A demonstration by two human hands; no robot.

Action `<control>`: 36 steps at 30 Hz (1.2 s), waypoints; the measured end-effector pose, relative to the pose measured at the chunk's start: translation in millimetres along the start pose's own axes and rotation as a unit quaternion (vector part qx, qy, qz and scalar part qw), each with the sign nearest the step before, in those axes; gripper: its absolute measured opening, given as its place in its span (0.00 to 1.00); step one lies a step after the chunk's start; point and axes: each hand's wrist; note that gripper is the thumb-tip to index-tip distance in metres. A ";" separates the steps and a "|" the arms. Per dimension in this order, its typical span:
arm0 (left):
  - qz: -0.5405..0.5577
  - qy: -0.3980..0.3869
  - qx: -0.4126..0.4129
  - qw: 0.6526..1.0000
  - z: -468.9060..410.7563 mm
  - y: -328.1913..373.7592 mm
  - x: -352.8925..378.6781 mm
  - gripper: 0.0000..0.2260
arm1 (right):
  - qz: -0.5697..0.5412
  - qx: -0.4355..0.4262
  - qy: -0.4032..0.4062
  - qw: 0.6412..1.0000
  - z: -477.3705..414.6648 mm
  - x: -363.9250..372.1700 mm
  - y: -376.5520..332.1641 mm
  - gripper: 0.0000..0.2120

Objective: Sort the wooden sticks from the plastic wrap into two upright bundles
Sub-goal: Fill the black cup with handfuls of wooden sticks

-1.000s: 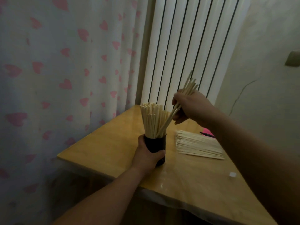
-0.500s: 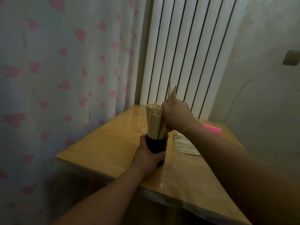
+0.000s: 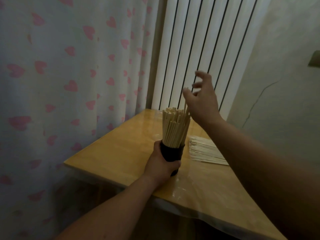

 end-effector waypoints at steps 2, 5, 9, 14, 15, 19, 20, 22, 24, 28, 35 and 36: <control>-0.002 -0.001 0.001 1.000 -0.4 0.3 -0.1 0.40 | 0.038 -0.053 -0.037 0.997 -6.8 -1.1 -7.6 0.21; -0.001 -0.005 -0.004 1.000 0.3 0.2 -0.5 0.40 | 0.140 -0.039 -0.160 0.976 0.9 2.3 -10.8 0.22; 0.009 -0.004 -0.012 1.000 0.3 3.3 -1.4 0.41 | 0.208 -0.050 -0.229 0.950 20.5 10.2 2.5 0.29; 0.004 -0.013 -0.008 1.000 1.3 3.0 -2.0 0.40 | 0.243 0.007 -0.242 0.939 9.2 12.6 10.6 0.41; 0.005 -0.016 -0.007 1.000 1.0 3.0 -1.8 0.39 | 0.214 0.035 -0.254 0.942 8.2 15.8 11.6 0.41; 0.000 -0.019 -0.007 1.000 -0.3 6.5 -0.1 0.41 | 0.219 0.025 -0.188 0.957 16.1 38.6 7.2 0.34; 0.003 -0.016 -0.008 1.000 -0.7 6.7 0.6 0.41 | 0.237 0.017 -0.144 0.961 18.4 43.7 6.7 0.31; 0.019 -0.004 -0.008 1.000 -0.8 6.8 1.4 0.40 | 0.246 0.016 -0.119 0.962 18.7 48.5 7.8 0.31; 0.035 0.009 -0.015 0.999 -1.3 5.8 1.3 0.39 | 0.200 0.036 -0.183 0.962 13.7 45.6 7.4 0.37; 0.063 0.030 -0.026 0.997 -2.7 1.8 -0.5 0.38 | 0.071 0.044 -0.168 0.982 7.5 22.6 0.0 0.39; 0.127 0.098 -0.046 0.986 -4.2 3.1 -6.4 0.35 | 0.125 0.112 -0.246 0.955 26.0 -53.5 46.7 0.27; 0.133 0.106 -0.048 0.984 -4.5 3.6 -6.7 0.35 | 0.154 0.156 -0.302 0.928 29.4 -63.9 55.4 0.26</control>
Point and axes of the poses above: each hand's wrist, its own z-axis away from the middle knuckle, its own x-axis out of the palm, y = z × x, and after that the axes turned 13 degrees about x, right-handed
